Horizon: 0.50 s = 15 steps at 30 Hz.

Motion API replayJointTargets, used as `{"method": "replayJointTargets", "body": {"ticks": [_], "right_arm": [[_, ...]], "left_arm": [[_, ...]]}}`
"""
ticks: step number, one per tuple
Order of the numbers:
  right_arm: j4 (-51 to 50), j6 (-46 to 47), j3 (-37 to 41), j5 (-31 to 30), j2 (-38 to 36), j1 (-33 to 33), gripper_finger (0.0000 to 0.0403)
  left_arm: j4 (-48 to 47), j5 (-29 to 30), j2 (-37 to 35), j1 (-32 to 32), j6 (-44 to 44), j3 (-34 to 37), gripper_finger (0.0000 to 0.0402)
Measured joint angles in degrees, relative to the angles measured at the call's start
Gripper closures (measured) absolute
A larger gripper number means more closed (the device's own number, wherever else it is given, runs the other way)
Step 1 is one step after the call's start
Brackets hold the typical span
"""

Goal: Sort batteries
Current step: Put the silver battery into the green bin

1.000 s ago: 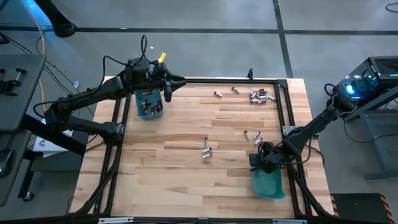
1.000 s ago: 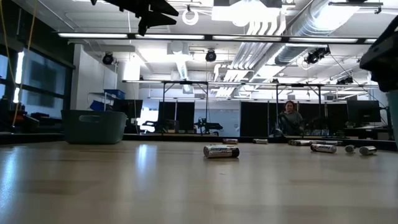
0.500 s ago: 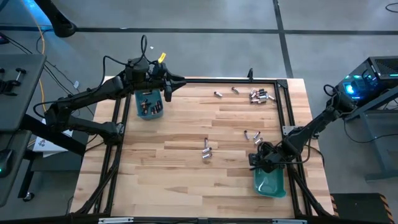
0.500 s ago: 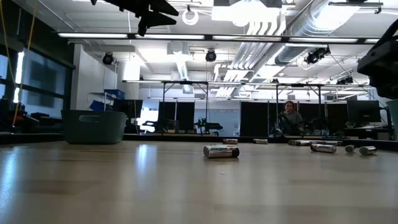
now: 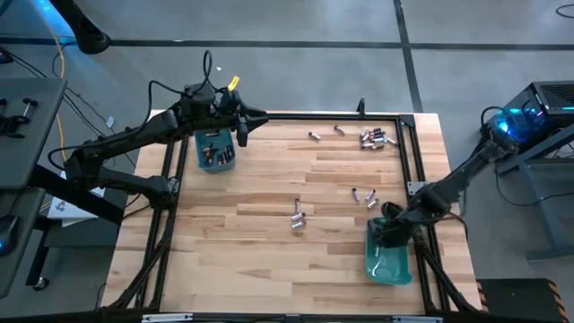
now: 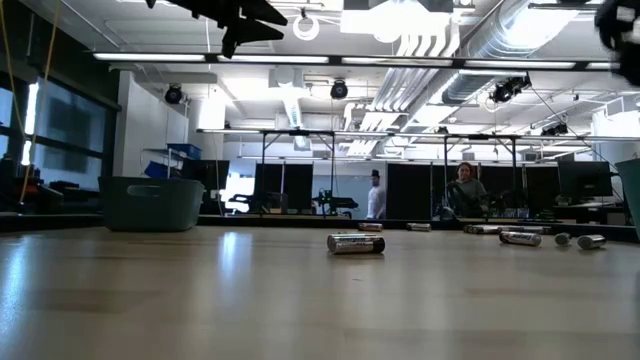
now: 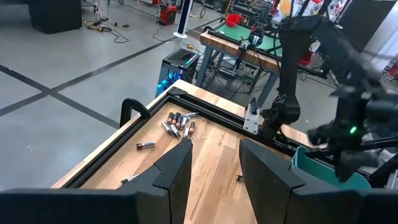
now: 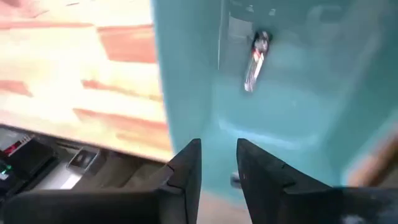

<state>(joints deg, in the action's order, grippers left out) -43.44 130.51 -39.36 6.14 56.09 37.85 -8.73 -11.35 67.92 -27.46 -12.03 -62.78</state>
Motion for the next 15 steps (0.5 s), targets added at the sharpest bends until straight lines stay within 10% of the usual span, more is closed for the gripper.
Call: {"method": "replayJointTargets", "body": {"ticks": [4, 10, 15], "right_arm": [[-13.93, -0.31, -10.64, -3.15, -1.63, 0.01, 0.0313], [-25.47, -11.94, -19.21, -29.91, -2.2, -4.45, 0.0313], [-24.26, -23.38, -15.82, -32.64, -1.84, -14.69, 0.0282]], "left_arm": [[0.0, -0.02, 0.0, 0.0, 0.0, 0.0, 0.0273], [0.05, -0.02, 0.0, 0.0, 0.15, 0.0, 0.0273], [0.07, -0.02, 0.0, 0.0, 0.11, 0.0, 0.0273]]}}
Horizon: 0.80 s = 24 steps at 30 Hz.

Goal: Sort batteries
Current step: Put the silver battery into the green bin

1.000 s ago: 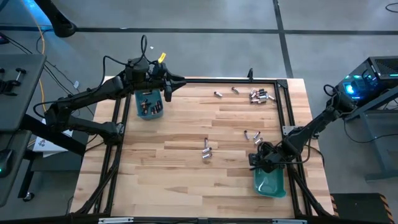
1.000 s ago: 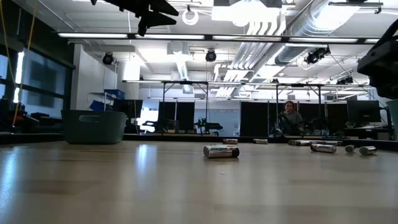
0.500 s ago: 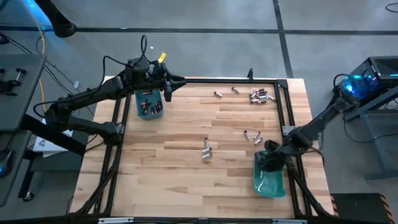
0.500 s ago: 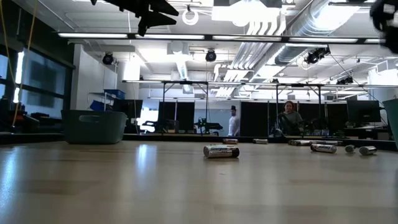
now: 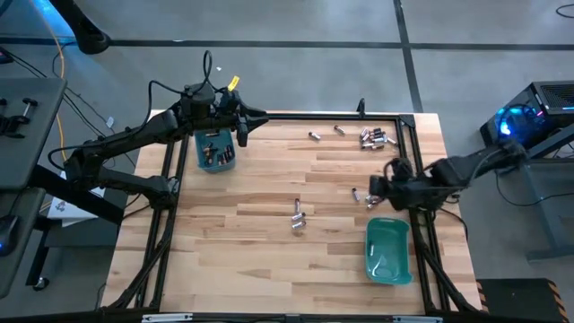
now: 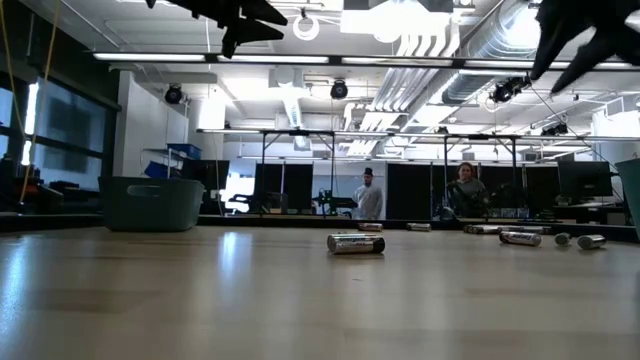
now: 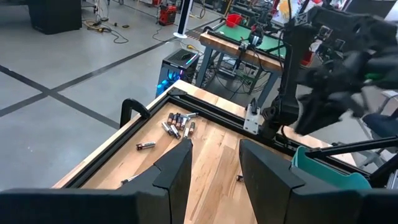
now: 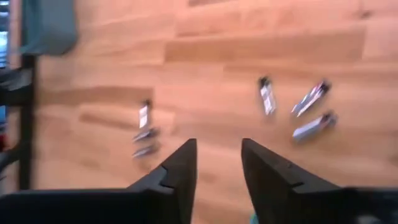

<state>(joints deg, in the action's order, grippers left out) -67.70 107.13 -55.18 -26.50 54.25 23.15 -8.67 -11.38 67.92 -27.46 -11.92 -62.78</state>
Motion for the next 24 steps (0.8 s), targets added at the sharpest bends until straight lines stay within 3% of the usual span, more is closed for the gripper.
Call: {"method": "replayJointTargets", "body": {"ticks": [6, 9, 18, 24], "right_arm": [[9.21, -18.13, 7.79, 7.7, 1.44, -13.34, 0.02], [14.64, -24.18, 10.22, 13.07, 4.1, -19.5, 0.0179], [18.91, -35.74, 11.49, 22.18, 19.07, -32.86, 0.0198], [24.49, -43.19, 11.49, 28.62, 27.91, -35.74, 0.0221]], "left_arm": [[-0.02, 0.0, 0.02, 0.0, -0.4, 0.0, 0.0273], [-0.01, 0.0, 0.02, 0.02, -1.52, 0.0, 0.0273], [0.04, 0.02, 0.02, 0.01, -3.49, 0.0, 0.0273], [1.59, 0.04, 0.02, 0.01, -4.57, 0.02, 0.0273]]}}
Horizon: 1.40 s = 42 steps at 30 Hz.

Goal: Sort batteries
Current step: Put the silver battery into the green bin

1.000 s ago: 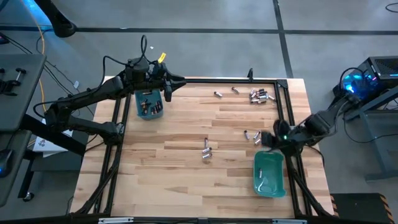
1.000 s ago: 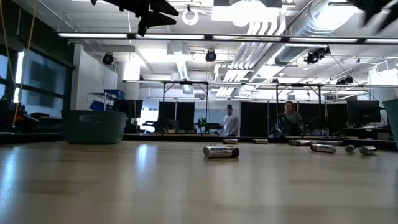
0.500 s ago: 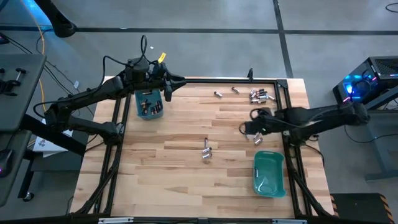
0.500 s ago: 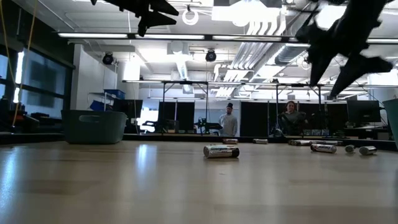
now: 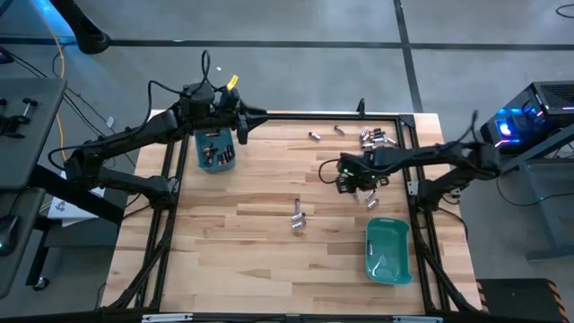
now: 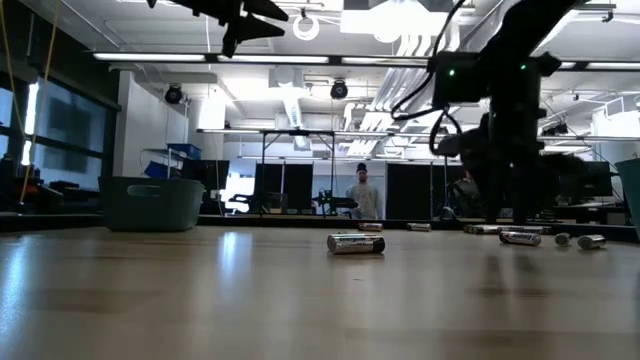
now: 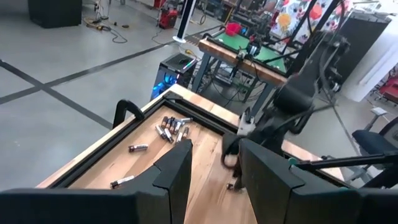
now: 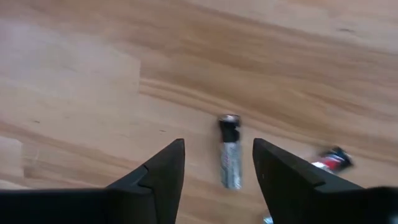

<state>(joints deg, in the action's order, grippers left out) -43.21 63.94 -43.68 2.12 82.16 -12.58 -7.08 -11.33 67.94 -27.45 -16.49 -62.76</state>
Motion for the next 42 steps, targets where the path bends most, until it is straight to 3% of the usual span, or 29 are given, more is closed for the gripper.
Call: {"method": "replayJointTargets", "body": {"ticks": [8, 16, 26, 31, 36, 42], "right_arm": [[1.92, -1.04, -0.26, 2.67, 7.78, 0.25, 0.0266], [1.87, -1.79, -2.06, 3.18, 9.3, 2.05, 0.0383], [1.89, -3.69, -16.98, 3.52, 1.68, 6.96, 0.0383], [0.87, -5.66, -22.91, 11.12, -4.19, 12.98, 0.0383], [1.1, 3.1, -23.8, 21.14, -9.97, 21.61, 0.0376], [-5.34, 15.87, -23.76, 20.86, -12.81, 33.81, 0.0377]], "left_arm": [[0.99, 0.0, 0.0, -0.01, -1.42, 0.0, 0.0273], [0.99, 0.0, 0.0, 0.0, -1.42, 0.0, 0.0273], [0.9, -0.03, 0.0, 0.06, -1.42, 0.0, 0.0273], [0.9, -0.07, 0.0, 0.09, -1.4, 0.0, 0.0273], [0.93, -0.12, 0.0, 0.09, 0.01, 0.0, 0.0273], [0.95, -0.12, 0.0, 0.09, 1.18, 0.0, 0.0273]]}}
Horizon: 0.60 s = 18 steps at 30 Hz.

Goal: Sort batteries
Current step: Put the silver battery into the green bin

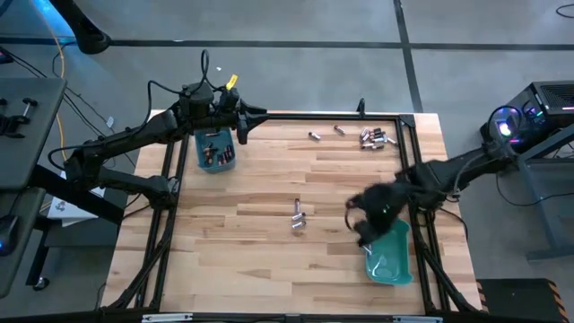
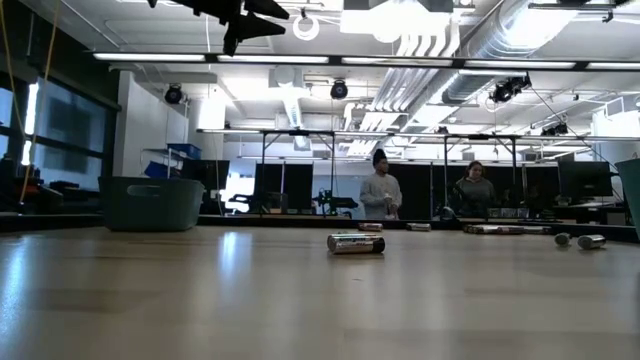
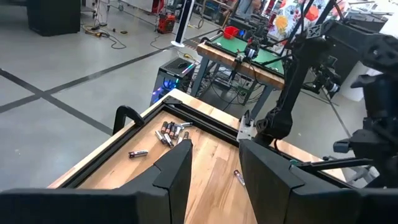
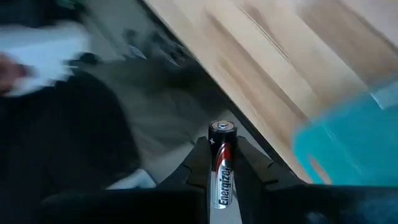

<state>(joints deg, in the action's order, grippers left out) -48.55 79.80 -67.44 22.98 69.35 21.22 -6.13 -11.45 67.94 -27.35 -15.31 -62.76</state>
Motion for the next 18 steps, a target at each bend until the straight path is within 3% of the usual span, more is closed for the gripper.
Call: {"method": "replayJointTargets", "body": {"ticks": [4, 8, 13, 18], "right_arm": [[-3.35, 7.11, 3.16, -0.49, -0.49, 6.69, 0.0377], [-0.17, 17.13, 12.29, -1.37, -2.64, 11.54, 0.0377], [3.0, 32.71, 24.01, -10.94, -7.0, 15.15, 0.0377], [6.47, 41.71, 32.2, -15.09, -8.71, 15.06, 0.0377]], "left_arm": [[0.03, 0.02, 0.0, 0.0, 0.47, 0.0, 0.0273], [0.04, 0.01, 0.0, 0.0, 0.49, 0.0, 0.0273], [0.02, 0.01, 0.0, 0.0, 0.48, 0.0, 0.0273], [0.02, 0.01, 0.0, 0.0, 0.44, 0.0, 0.0273]]}}
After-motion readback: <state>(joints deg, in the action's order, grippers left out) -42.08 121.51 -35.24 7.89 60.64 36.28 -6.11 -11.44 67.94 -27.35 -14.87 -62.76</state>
